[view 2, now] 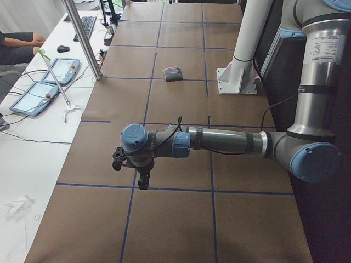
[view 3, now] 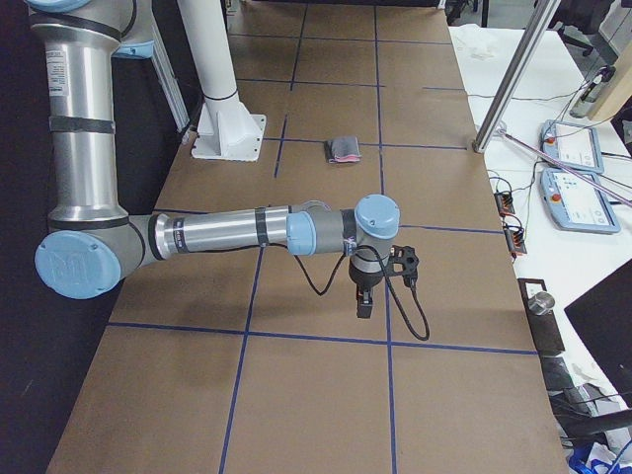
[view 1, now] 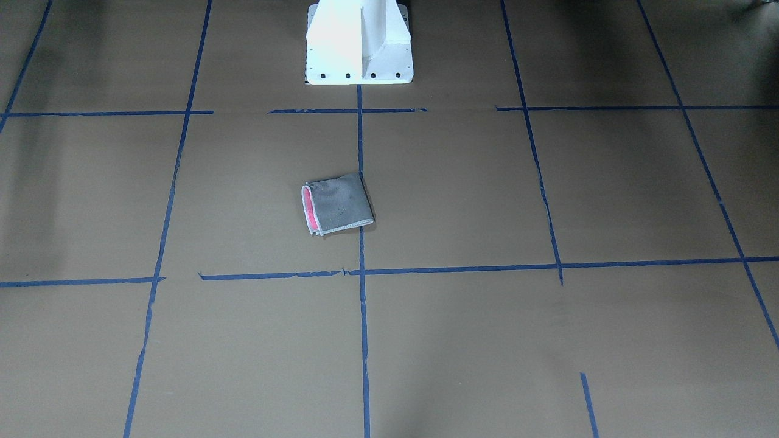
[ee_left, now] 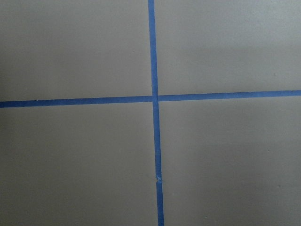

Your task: Fold towel twice with both arms

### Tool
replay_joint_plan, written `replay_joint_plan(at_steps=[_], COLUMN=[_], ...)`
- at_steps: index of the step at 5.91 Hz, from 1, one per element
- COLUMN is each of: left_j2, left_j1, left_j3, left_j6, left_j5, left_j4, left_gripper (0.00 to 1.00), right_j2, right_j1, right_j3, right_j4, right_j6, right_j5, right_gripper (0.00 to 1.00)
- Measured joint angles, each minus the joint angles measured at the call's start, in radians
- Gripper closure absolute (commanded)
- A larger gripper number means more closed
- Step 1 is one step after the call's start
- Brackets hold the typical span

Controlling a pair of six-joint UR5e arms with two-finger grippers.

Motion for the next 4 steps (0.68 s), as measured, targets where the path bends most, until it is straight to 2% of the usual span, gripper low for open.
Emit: replay_joint_plan(at_steps=[2, 4], left_j2=[0.011, 0.018], left_j1=[0.000, 0.001], left_j3=[-0.010, -0.014], left_j6=[0.007, 0.011], left_j5=[0.067, 0.083], left_j4=[-0.003, -0.012], left_gripper=[0.00, 0.00], right_j2=[-0.007, -0.008], right_j1=[0.000, 0.000], right_j3=[0.002, 0.001], right_j4=[0.001, 0.001], right_j6=[0.000, 0.000], right_j5=[0.001, 0.000], right_gripper=[0.00, 0.00])
